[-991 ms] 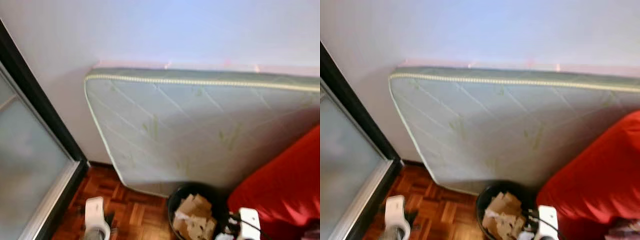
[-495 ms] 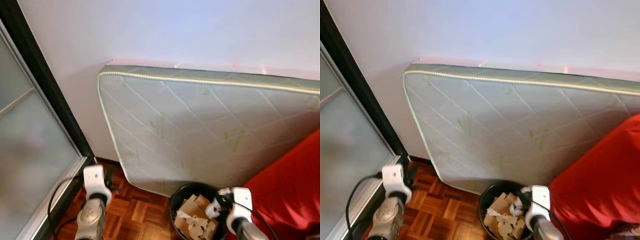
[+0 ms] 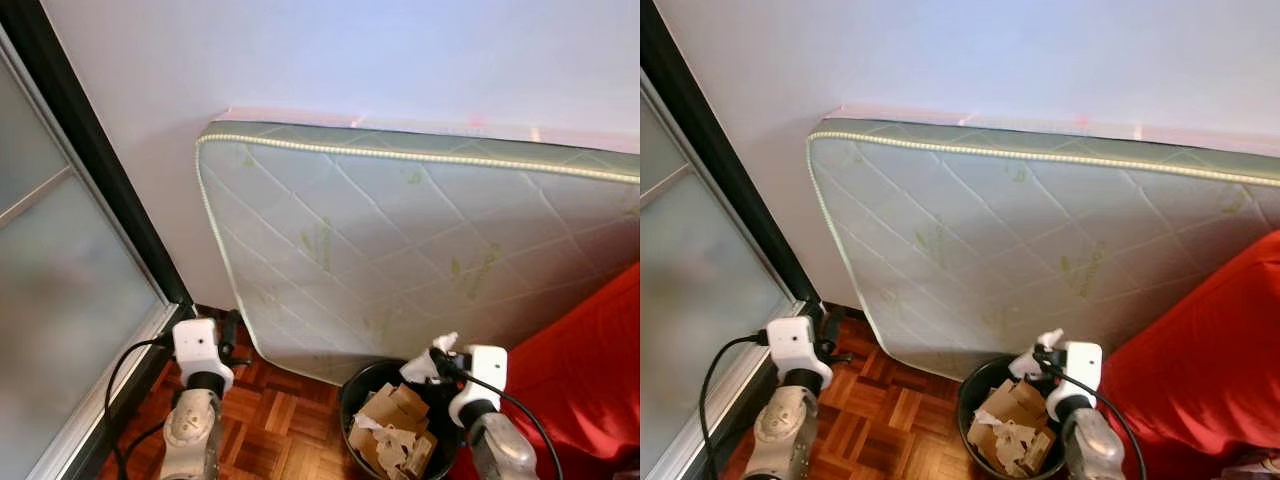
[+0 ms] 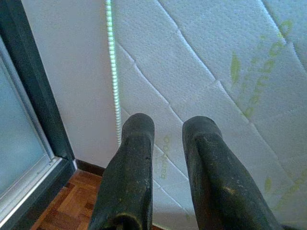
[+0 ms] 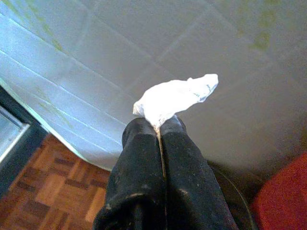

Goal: Clean up the room

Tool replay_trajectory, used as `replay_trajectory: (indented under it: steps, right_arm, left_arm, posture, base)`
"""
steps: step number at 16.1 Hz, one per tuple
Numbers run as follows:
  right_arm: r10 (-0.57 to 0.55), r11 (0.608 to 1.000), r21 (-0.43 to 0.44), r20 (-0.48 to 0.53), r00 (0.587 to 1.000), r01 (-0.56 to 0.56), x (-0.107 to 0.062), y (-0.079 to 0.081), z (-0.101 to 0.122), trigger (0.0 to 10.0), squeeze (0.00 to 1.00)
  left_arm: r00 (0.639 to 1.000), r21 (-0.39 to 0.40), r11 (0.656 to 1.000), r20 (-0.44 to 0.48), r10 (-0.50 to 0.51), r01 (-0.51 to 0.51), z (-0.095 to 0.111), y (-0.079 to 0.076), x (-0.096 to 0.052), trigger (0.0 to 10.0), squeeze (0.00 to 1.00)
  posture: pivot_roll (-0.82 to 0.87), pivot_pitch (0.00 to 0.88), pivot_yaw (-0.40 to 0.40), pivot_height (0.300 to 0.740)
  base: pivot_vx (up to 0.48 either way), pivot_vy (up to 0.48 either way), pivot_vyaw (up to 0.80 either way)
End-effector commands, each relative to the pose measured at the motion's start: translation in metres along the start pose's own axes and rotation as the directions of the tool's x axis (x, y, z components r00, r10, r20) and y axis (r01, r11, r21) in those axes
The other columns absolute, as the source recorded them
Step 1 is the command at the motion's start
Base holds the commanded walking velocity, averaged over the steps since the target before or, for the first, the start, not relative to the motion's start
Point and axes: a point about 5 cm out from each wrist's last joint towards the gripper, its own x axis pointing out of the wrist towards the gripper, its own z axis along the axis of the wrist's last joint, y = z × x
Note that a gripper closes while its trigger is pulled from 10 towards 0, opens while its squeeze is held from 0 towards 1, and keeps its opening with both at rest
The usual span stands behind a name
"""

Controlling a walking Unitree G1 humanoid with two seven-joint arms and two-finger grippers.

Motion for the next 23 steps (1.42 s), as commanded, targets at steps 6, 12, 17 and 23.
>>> replay_trajectory:
  steps: [6, 12, 17, 23]
  right_arm:
    - [0.051, 0.997, -0.071, 0.264, 0.963, -0.034, 0.008, 0.009, 0.047, 10.0, 0.00]
    - [0.071, 0.995, -0.083, 0.234, 0.970, -0.053, -0.003, 0.012, 0.036, 10.0, 0.00]
    - [0.059, 0.995, -0.086, 0.191, 0.980, -0.043, 0.000, 0.011, 0.034, 10.0, 0.00]
    - [0.072, 0.995, -0.082, 0.136, 0.988, -0.062, -0.003, 0.009, 0.023, 10.0, 0.00]
  left_arm:
    - [0.999, 0.026, 0.999, 0.048, -0.021, 0.020, 0.015, 0.003, -0.002, 10.0, 0.00]
    - [0.999, 0.012, 1.000, 0.049, -0.022, 0.021, 0.019, -0.001, -0.005, 10.0, 0.00]
    - [0.999, -0.006, 1.000, 0.027, -0.016, 0.017, 0.018, -0.001, -0.005, 10.0, 0.00]
    - [1.000, -0.009, 1.000, 0.026, -0.002, 0.002, 0.020, 0.004, -0.005, 10.0, 0.00]
  posture:
    - [-0.02, 0.000, 0.058, 0.740]
    - [-0.03, 0.000, 0.057, 0.740]
    - [-0.04, 0.000, 0.061, 0.740]
    - [-0.04, 0.000, 0.067, 0.740]
  base:
    - [0.000, 0.000, 0.00]
    - [0.000, 0.000, 0.00]
    - [0.000, 0.000, 0.00]
    - [0.000, 0.000, -0.80]
